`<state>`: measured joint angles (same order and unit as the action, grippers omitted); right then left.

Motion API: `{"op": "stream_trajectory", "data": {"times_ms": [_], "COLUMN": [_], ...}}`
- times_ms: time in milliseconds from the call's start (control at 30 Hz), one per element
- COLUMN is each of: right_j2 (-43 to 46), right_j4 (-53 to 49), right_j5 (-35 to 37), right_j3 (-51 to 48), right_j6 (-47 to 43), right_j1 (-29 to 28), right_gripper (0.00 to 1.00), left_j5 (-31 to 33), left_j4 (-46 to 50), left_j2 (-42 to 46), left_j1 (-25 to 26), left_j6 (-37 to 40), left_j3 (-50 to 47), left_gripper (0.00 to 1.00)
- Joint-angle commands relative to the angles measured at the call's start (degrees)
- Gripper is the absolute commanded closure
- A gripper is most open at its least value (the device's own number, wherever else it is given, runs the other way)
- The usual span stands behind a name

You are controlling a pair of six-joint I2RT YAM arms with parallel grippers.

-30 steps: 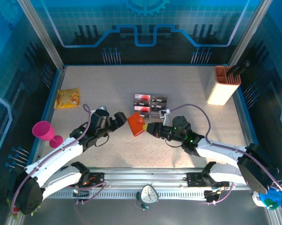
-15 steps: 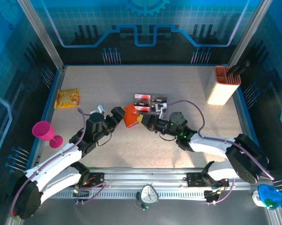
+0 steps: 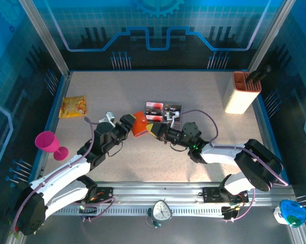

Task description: Put the credit cards into the card holder

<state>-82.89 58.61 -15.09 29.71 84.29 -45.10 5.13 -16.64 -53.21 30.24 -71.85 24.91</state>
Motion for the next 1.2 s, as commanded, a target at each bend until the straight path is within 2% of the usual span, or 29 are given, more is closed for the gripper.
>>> {"op": "stream_trajectory", "data": {"times_ms": [0, 133, 433, 467, 533, 700, 800, 900, 967, 1067, 1167], "right_j2": [-0.2, -0.2, 0.6, 1.2, 3.0, 11.5, 19.1, 25.9, 28.3, 29.6, 28.9], "right_j4": [3.8, 3.7, 2.3, 1.0, -2.7, -18.9, -35.8, -58.4, -68.8, -77.5, -80.0], "right_j5": [0.4, 0.2, 0.1, 0.0, -0.1, 1.0, 3.9, 12.1, 18.0, 24.3, 27.0], "right_j3": [0.9, 0.7, 0.0, -0.1, -0.8, -3.6, -3.2, 1.3, 4.2, 7.8, 10.4], "right_j6": [0.6, 0.6, 0.1, -0.4, -2.2, -9.3, -17.0, -29.3, -35.7, -41.3, -43.7], "right_j1": [-0.9, -1.1, -1.2, -1.2, -0.9, 1.0, 2.1, 1.6, 0.8, -0.4, -2.2], "right_gripper": [1.00, 1.00, 1.00, 0.98, 0.86, 0.62, 0.57, 0.54, 0.52, 0.50, 0.49], "left_j5": [-0.7, -1.2, -1.6, -1.7, -1.6, -1.4, -1.2, -0.9, -1.2, -2.2, -3.8], "left_j4": [-3.4, -4.7, -6.4, -5.9, -4.5, 1.9, 5.7, 9.2, 10.6, 11.4, 12.1], "left_j2": [-0.5, -1.4, -3.1, -3.0, -2.8, -0.8, 1.0, 2.4, 2.6, 2.1, 0.5], "left_j1": [0.6, 0.9, 1.4, 1.5, 1.4, 1.4, 1.3, 1.4, 1.4, 1.5, 1.6], "left_j6": [0.2, 0.1, 0.9, 1.3, 2.5, 7.8, 12.1, 16.7, 18.9, 21.2, 23.3], "left_j3": [-0.5, -0.3, 0.3, 0.5, 0.3, -0.5, -1.6, -2.0, -2.0, -1.2, 0.5], "left_gripper": [0.38, 0.48, 0.85, 0.89, 0.99, 1.00, 1.00, 1.00, 1.00, 1.00, 1.00]}}
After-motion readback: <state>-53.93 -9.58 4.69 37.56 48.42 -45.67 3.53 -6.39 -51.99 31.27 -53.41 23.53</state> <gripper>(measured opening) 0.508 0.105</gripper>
